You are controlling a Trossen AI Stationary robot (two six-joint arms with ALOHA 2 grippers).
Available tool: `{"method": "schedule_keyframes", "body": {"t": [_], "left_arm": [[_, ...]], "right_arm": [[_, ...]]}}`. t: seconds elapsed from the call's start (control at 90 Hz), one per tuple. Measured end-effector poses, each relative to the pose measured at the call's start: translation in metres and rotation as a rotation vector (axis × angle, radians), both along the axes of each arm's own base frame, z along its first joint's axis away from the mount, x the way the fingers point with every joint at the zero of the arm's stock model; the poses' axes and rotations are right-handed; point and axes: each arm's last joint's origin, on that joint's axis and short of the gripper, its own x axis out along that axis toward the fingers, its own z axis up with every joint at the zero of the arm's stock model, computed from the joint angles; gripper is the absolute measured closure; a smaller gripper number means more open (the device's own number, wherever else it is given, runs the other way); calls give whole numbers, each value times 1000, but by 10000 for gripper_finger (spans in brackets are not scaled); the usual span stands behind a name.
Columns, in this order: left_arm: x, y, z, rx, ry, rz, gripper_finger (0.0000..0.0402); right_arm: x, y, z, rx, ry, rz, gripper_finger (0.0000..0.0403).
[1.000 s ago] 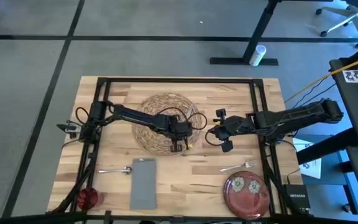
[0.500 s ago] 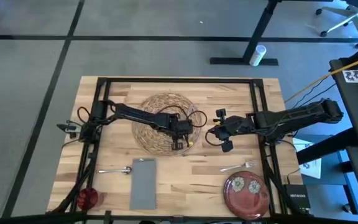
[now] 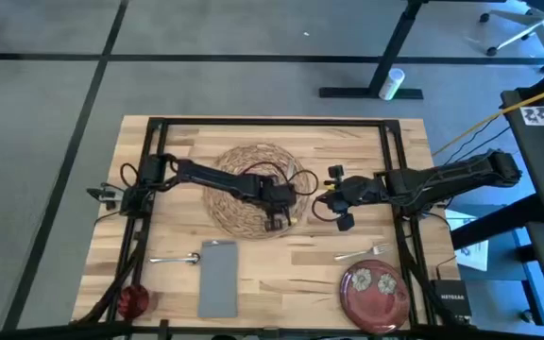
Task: Set table place
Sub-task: Move the brown placemat to the center of the table
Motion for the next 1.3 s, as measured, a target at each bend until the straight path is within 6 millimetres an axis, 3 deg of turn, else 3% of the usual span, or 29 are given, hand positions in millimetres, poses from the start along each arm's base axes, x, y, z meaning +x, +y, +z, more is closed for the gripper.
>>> {"method": "schedule_keyframes", "body": {"t": [0.256, 0.444, 0.767, 1.3], "left_arm": [[1, -2, 2, -9, -12, -16, 402], [-12, 5, 13, 108, 79, 41, 402], [-29, 15, 39, 159, 110, 101, 402], [-41, 37, -2, 61, 94, 91, 402]], "right_arm": [[0, 0, 0, 0, 0, 0, 403], [1, -3, -1, -86, -1, -91, 403], [37, -36, -38, -114, 64, -235, 403], [58, -105, -83, -73, 120, -334, 403]]}}
